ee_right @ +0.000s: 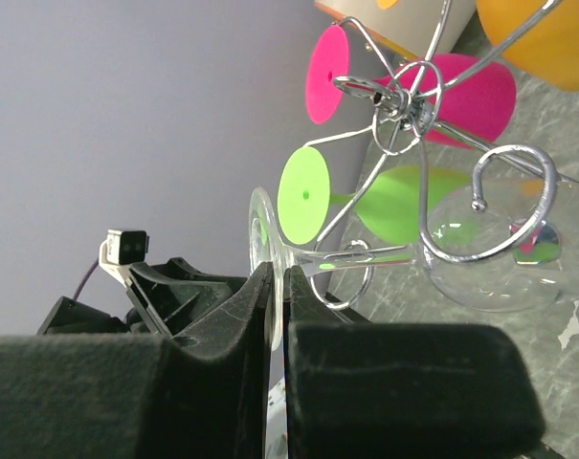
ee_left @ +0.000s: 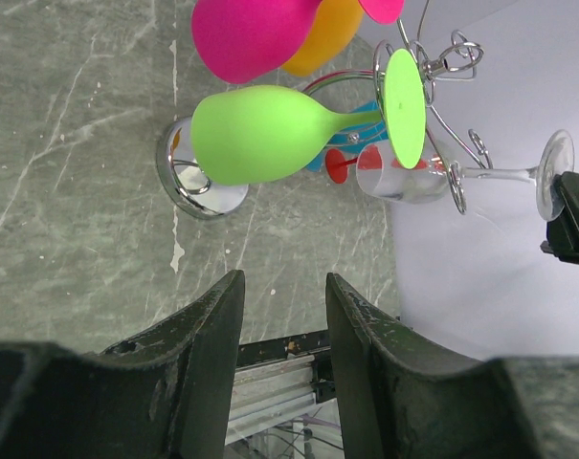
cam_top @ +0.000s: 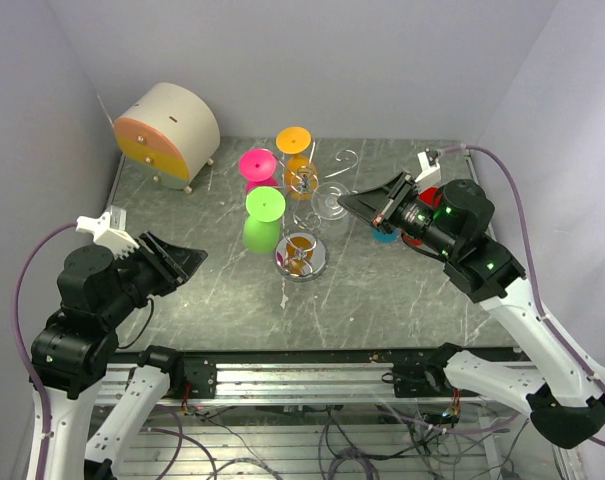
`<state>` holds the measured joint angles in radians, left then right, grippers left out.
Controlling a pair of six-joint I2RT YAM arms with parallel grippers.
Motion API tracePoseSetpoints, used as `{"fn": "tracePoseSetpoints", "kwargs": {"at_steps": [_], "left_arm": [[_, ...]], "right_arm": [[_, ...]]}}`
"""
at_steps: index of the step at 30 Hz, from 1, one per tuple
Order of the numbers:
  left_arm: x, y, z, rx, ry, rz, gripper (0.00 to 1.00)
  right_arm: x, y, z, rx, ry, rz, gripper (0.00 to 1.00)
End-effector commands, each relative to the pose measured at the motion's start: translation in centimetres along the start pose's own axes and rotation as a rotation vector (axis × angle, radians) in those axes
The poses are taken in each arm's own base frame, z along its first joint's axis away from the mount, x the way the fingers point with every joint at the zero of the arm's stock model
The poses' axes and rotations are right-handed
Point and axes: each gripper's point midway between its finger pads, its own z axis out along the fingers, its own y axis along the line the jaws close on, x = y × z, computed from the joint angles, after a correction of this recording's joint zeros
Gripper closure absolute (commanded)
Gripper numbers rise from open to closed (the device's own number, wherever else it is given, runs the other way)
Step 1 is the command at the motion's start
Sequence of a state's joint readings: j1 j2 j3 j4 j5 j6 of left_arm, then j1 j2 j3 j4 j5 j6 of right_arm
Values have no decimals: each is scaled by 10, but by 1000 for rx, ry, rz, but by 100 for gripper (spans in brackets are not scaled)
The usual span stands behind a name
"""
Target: Take the wine glass off the wine glass rack
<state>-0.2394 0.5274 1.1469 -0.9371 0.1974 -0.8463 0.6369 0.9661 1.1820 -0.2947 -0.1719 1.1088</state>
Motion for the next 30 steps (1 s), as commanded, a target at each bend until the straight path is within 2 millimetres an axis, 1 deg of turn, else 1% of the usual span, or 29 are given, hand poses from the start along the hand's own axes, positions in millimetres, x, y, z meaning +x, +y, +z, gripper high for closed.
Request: {"fn": "tracePoseSetpoints", "kwargs": {"at_steps": [1,4,8,11,13,15,20,22,24,25,28,30], "left_arm": [[-9,-16,-4,48,-18,1,50],[-13,-25,-6,68,-16,-6,50],[-17,-40,-7,112,-1,-22,50],[-20,-49,-7,141,3,-27,50],[-22,-53,-5,154,10,-30,50],[-22,-57,-2,168,22,-34,50],[-23,-69,3,206,54,-55,50],[-26,-74,2,216,58,-57,50],[-29,-78,1,218,58,-56,50],[-30,-80,0,221,59,-57,50],[-30,-87,2,236,84,-75,49],[-30,-94,5,262,109,-96,49]], "right_arm": [[-10,13,-18,-11,-44,-25,100],[-8,13,-29,3,-37,-31,100],[-9,17,-47,22,-33,-58,100],[-18,22,-62,51,-55,-141,100],[-27,23,-69,89,-69,-231,100],[-37,26,-72,117,-78,-351,100],[-63,37,-65,148,-107,-583,100],[-72,41,-60,161,-120,-645,100],[-85,49,-56,164,-143,-721,100],[-89,50,-51,169,-146,-755,100],[-98,57,-41,154,-155,-859,100],[-99,63,-33,119,-153,-932,100]]}}
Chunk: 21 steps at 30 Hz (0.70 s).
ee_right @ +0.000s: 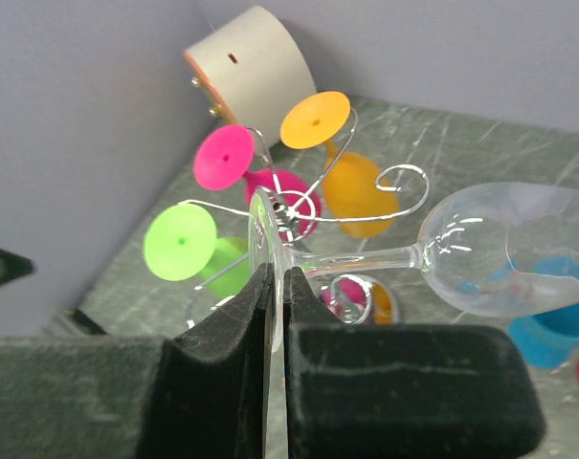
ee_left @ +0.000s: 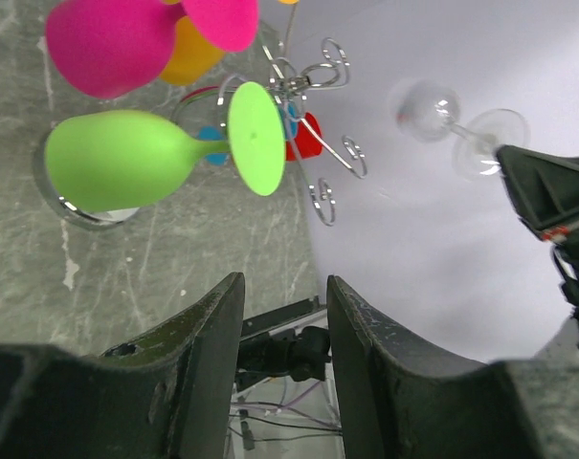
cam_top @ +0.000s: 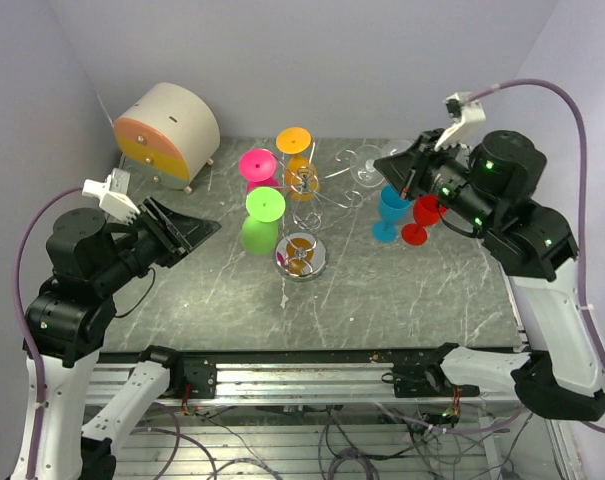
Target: Take the wine glass off the wine glass rack
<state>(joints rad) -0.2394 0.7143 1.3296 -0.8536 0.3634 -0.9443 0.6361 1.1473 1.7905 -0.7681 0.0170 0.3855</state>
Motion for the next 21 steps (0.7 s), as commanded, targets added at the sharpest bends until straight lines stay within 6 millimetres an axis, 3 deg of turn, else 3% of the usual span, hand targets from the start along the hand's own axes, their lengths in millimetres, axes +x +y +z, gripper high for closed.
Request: {"fn": "tracePoseSetpoints", "kwargs": {"at_steps": [1,8,11,16,21], "left_arm": [[-2,-30,2,112,45,-30,50],[-5,-47,19,164,121,-115,49],[-6,-57,26,207,156,-168,49],[-13,-75,29,288,164,-237,50],[-19,-76,31,272,141,-236,50]], "right_arm": [[-33,6,4,-48,-112,-240,100],[-59,27,4,-165,-236,-479,100],[-63,33,13,-196,-234,-563,100],[-74,34,20,-162,-281,-695,100],[-76,43,29,-66,-324,-820,100]]}}
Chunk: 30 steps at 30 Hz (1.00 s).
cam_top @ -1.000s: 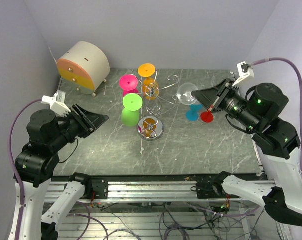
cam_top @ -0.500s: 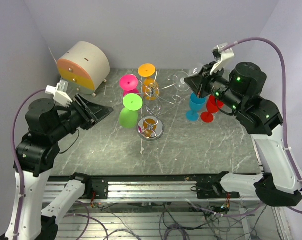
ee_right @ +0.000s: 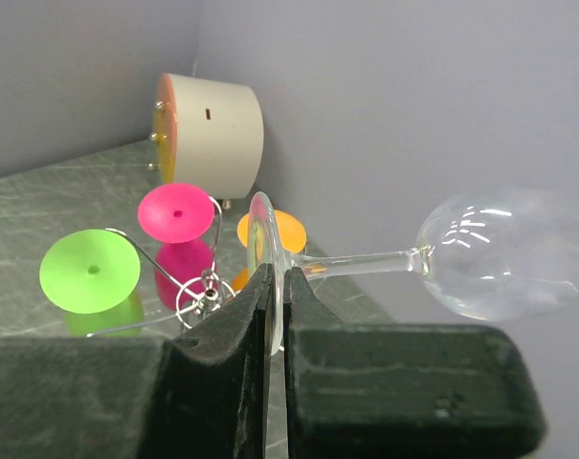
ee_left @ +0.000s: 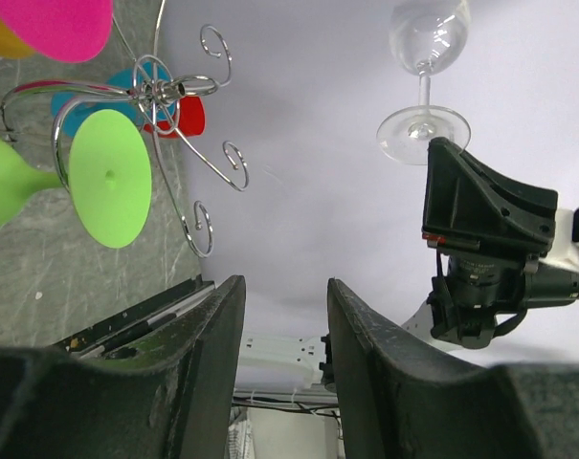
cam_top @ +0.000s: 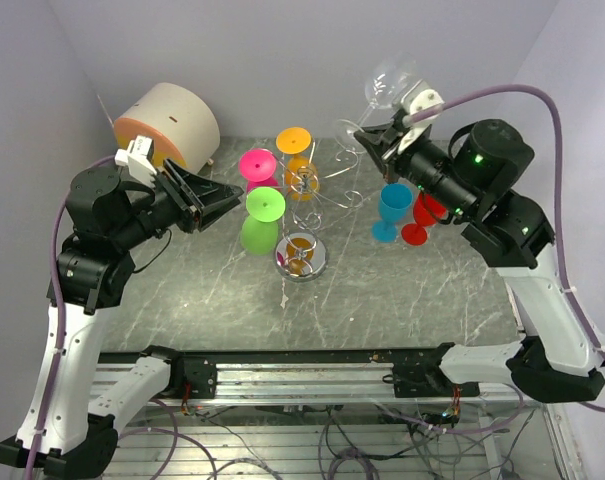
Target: Take the wine glass off the wine glass rack
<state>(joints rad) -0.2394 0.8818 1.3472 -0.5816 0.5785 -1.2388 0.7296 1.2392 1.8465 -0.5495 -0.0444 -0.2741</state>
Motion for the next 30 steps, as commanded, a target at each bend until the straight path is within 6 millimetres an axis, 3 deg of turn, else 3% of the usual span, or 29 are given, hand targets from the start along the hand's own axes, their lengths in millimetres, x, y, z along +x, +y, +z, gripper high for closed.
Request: {"fn": "tracePoseSetpoints", "kwargs": {"at_steps": [1,6,11,19,30], "left_arm": [[0,-21,-5,64,8,11,50],[-1,-8,-4,21,-8,15,50],[1,-11,-5,41,-12,-21,50],[11,-20,-18,67,4,-127,49],[36,-20,-31,86,114,-294,45]], "right_arm": [[-30,-7,8,115,-84,-206,100],[-29,40,21,114,-67,-377,100],[-26,92,13,81,-70,-519,100],[-18,138,-2,36,-79,-574,100],[-1,179,6,29,-94,-658,100]]}}
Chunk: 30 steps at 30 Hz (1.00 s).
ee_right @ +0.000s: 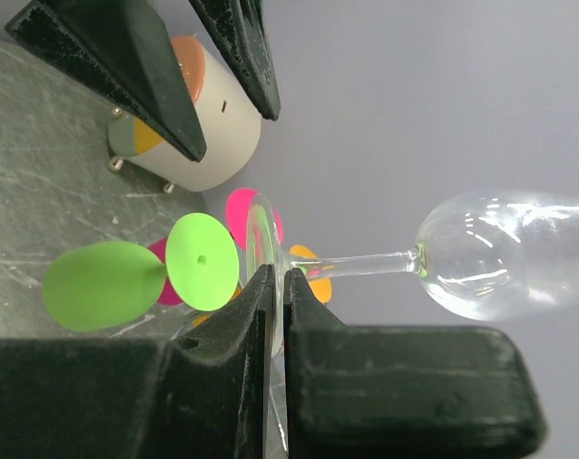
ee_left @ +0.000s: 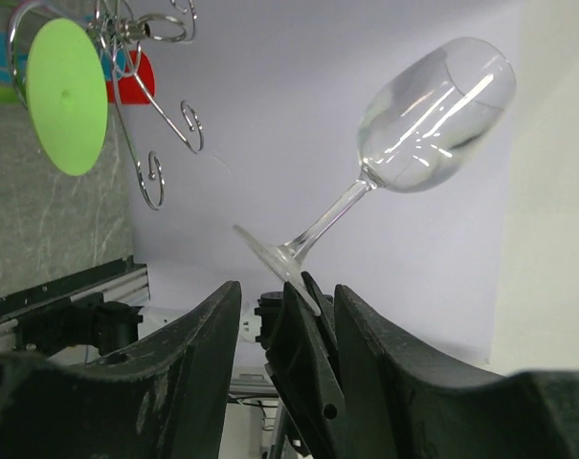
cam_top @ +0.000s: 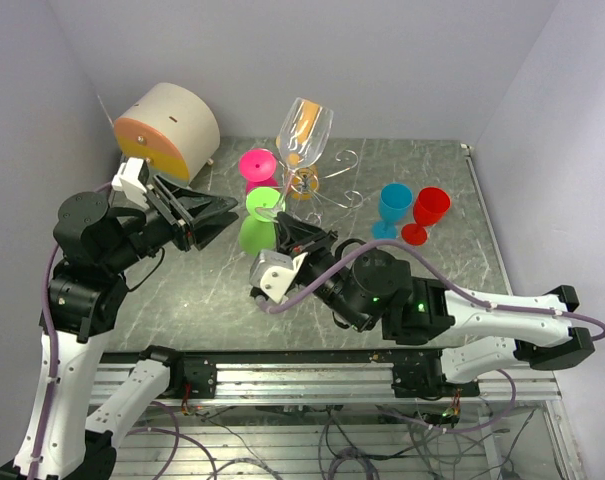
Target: Take the wine glass off the wine glass rack
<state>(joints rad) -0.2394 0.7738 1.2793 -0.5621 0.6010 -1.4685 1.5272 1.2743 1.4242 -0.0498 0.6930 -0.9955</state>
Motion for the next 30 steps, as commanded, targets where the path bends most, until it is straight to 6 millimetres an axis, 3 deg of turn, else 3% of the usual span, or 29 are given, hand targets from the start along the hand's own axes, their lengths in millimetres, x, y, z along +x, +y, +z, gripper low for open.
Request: {"fn": "tracePoseSetpoints", "kwargs": {"at_steps": [1,11,23,26,30], "left_arm": [[22,-4,-9,27,114,-108,44],[32,-1,-16,26,155,-144,40],[34,20,-13,-10,165,-161,42],[34,25,-12,-23,165,-158,51],[33,24,-11,-2,160,-144,82]], "right_arm": [[-10,-7,3,75,-25,-12,100],[-19,10,14,62,-51,-26,100],[-35,38,21,29,-101,-55,100],[-35,41,20,25,-103,-55,100],[-31,44,18,29,-89,-62,100]]}}
